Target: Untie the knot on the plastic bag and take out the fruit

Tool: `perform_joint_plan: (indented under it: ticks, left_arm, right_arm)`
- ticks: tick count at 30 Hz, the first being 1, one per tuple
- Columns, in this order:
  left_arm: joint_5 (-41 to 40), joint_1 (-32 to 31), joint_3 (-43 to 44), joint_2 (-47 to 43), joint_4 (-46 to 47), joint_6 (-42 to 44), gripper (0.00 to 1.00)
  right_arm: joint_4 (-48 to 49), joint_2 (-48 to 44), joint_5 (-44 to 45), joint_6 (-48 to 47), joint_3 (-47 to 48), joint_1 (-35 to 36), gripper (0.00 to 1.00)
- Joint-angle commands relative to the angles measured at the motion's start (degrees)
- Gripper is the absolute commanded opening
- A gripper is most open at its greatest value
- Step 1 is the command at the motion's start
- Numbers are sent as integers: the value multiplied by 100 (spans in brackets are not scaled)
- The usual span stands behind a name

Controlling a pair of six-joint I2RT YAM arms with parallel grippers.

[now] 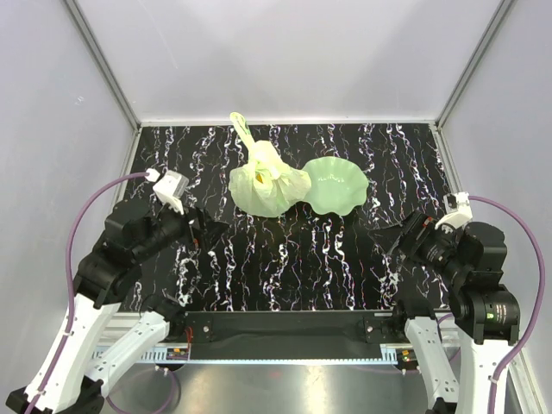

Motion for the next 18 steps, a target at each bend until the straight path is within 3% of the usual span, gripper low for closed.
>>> perform_joint_plan:
  ticks: [1,8,13,14,16,18]
  left_arm:
    - [25,-19,41,-26,332,47,99]
    - [675,-19,173,-209,-494,29,99]
    - [-639,-28,-440,-642,327,336,99]
    - [-1165,-19,-529,-493,558,458,99]
    - [-1397,-19,-531,357,1128,802,99]
    - [-961,-10,-320,1026,1377,1091,99]
  right_arm:
    - [142,29,103,-118,52,29,100]
    - [-193,-76,340,-232,43,29,100]
    - [-334,-462,472,-250,-27,29,100]
    - [-342,-489,489,-215,-53,29,100]
    - [-299,-498,455,-180,-80,29,100]
    - [-316,-481,393,-136,-36,29,100]
